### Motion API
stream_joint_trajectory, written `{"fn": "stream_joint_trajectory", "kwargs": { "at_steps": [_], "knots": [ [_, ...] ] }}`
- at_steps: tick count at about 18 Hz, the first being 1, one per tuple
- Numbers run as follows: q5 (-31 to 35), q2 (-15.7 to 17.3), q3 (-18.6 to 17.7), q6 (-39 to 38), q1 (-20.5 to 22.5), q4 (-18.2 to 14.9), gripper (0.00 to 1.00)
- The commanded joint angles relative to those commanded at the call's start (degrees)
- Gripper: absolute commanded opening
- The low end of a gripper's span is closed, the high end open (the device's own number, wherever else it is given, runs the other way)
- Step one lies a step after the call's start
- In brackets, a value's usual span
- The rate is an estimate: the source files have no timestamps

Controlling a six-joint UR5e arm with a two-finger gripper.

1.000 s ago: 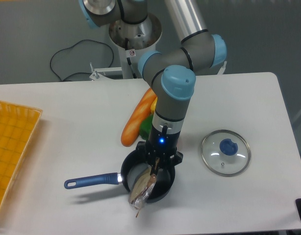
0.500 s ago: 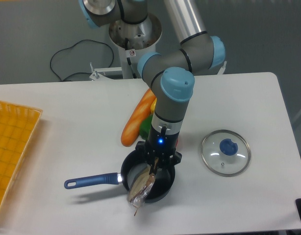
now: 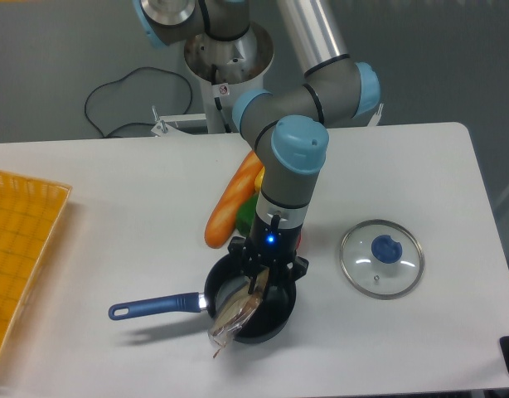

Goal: Put the toast in the pot

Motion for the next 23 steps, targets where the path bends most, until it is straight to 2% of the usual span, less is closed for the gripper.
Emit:
{"fn": "stream_joint_trajectory", "kwargs": {
  "at_steps": [14,19,20,21,22,23],
  "knots": [
    [0.0,0.6,0.0,0.1,1.0,-0.3,0.46],
    [0.8,1.8,0.1,0.6,1.5,-0.7,0.67],
    [1.7,1.9,0.1,0.7,1.7,-0.7,0.77],
    [3.2,2.1,0.2,1.0,1.7,-0.8,0.96],
    [4.7,2.7,0.1,1.0,1.7,-0.9,1.00],
    [5.6,3.1,0.0,1.0,1.8,-1.0,1.00]
  ]
}}
